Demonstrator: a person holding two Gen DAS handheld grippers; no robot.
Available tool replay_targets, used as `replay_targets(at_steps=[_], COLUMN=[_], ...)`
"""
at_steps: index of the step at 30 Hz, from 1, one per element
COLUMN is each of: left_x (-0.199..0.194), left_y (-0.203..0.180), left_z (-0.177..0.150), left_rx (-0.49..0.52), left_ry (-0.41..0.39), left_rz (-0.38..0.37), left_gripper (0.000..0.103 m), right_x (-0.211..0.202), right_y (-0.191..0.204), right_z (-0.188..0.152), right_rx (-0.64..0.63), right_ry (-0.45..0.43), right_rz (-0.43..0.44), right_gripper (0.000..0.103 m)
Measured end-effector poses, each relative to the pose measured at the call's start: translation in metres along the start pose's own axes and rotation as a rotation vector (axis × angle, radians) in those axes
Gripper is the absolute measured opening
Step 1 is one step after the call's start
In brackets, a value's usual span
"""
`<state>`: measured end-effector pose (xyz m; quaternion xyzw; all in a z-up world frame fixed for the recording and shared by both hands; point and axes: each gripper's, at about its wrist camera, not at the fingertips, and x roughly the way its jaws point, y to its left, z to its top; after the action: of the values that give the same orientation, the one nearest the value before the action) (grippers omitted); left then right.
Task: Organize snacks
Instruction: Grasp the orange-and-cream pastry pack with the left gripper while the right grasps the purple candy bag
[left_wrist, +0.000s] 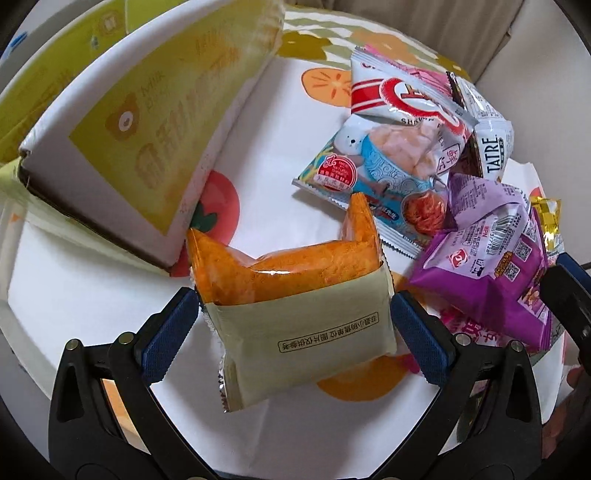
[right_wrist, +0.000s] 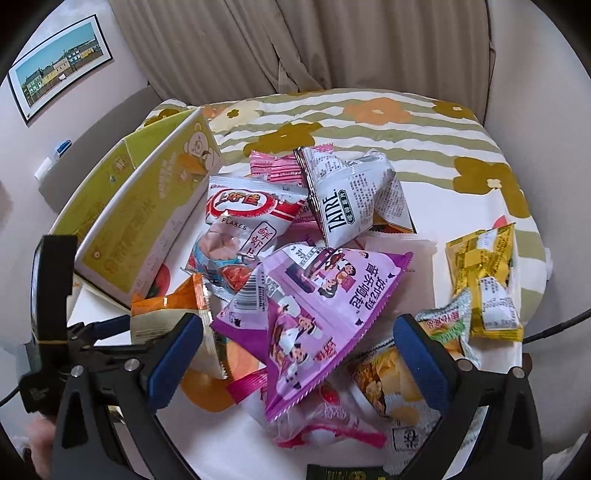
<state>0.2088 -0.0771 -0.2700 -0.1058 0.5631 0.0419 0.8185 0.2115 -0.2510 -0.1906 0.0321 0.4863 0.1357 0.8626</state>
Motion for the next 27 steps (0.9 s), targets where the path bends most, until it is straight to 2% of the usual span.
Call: replay_targets(at_steps=[3,7,11,21,23,24,25,26,27], left_x=[0.002,0.005,0.003,-0.005,-0.007,-0.008,-0.009,-0.009,-0.010], left_y=[0.004,0.008,0.004,0.004,0.004,0.004,0.004,0.005,0.005], left_z=[-0.002,-0.005,-0.006,-0.010,-0.012,-0.013,-0.014,-0.015,-0.016], left_rx=[-0.005,-0.006,0.021,0.025,0.032,0.036,0.039,0.040,0.040], left_ry=[-0.005,0.005,-0.007,-0.004,-0.002,0.000,0.001,0.002,0.004], left_rz=[-0.019,-0.086,-0.100,-0.132,-0.133,-0.132,-0.131,-0.129,-0.130], left_gripper=[0.102,0.089,0.082,0.079,0.079,0.079,0.079,0.079,0.079], right_x=[0.007,0.017,0.027,0.044,0.044,0.043,0.043,0.044,0.046], right_y=[-0.002,-0.004,-0.005,-0.002,0.000,0.000,0.000,-0.001,-0.002], right_z=[0.002,0.003,0.004,0.004,0.003,0.002,0.001,0.000,-0.002], right_rx=[0.000,-0.008,-0.019,-0.058,-0.069,-0.075,-0.079,-0.079,-0.071], right_ry=[0.002,0.011,0.023,0.035,0.033,0.032,0.038,0.049,0.062], right_rz=[0.009,0.012,0.021,0.030,0.025,0.025,0.019,0.021,0.031], right_gripper=[0.103,0.103,0.103,0.102,0.098,0.090,0.073,0.067,0.066])
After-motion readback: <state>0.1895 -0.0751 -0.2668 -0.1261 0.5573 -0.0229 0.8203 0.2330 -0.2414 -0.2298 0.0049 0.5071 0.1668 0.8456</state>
